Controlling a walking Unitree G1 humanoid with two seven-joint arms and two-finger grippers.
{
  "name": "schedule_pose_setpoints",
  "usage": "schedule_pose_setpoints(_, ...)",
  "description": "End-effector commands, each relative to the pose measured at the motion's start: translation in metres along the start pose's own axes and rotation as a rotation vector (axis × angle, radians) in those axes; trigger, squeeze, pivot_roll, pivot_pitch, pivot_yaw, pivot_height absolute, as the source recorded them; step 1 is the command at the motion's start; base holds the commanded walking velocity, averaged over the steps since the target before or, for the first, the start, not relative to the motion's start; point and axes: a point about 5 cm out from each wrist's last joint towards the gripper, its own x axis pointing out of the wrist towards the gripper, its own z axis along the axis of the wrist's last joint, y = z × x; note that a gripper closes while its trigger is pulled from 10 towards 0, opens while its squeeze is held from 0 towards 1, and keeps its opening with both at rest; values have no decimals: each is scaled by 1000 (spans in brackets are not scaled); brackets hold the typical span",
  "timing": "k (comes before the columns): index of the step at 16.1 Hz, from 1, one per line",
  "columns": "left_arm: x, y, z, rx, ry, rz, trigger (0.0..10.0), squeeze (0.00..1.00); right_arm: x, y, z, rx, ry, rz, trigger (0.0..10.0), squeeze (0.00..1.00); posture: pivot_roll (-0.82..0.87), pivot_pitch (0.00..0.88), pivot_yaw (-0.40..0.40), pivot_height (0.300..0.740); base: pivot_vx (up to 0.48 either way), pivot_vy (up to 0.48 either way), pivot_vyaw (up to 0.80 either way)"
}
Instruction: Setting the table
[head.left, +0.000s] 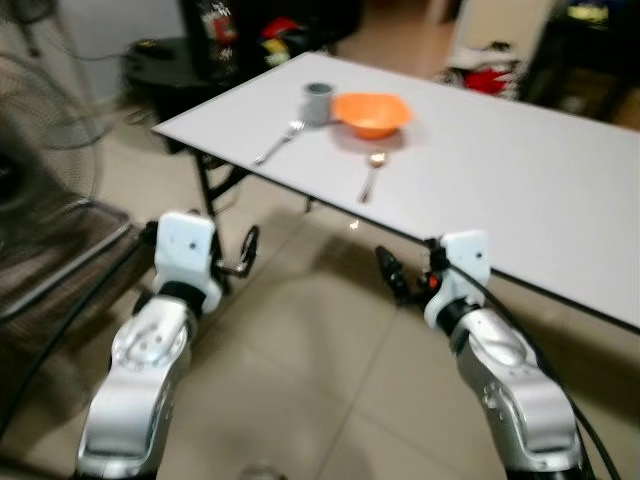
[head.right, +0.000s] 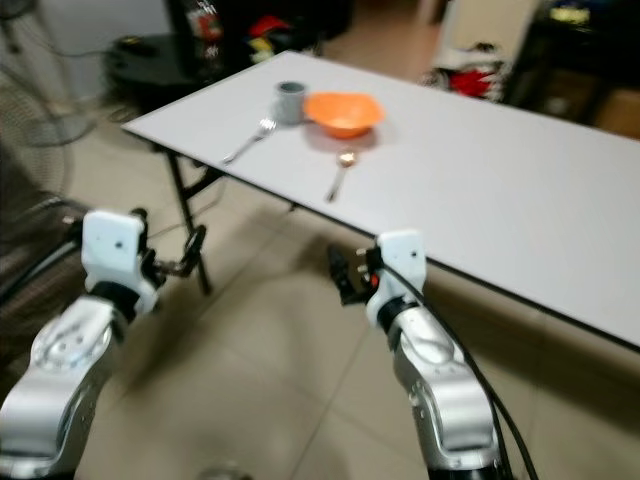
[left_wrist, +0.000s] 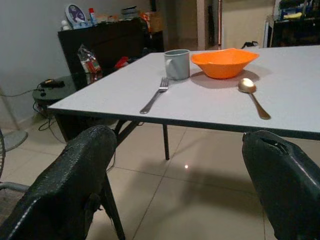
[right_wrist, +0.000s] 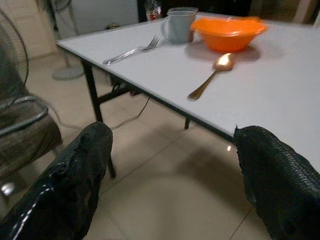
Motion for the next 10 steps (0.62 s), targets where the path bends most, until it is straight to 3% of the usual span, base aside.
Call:
schedule_pose_setpoints(1, -1, 1, -4, 10, 19, -3, 10000, 0, 0, 0, 2, 5, -10, -1, 10000, 0, 82, 0, -11, 740, 0, 0, 800)
schedule_pose_setpoints(10, -1, 3, -3, 10, 19, 4, 10000, 0, 1, 2, 5, 38, -36, 14, 10000, 0, 86, 0, -13, 740, 0, 0, 800)
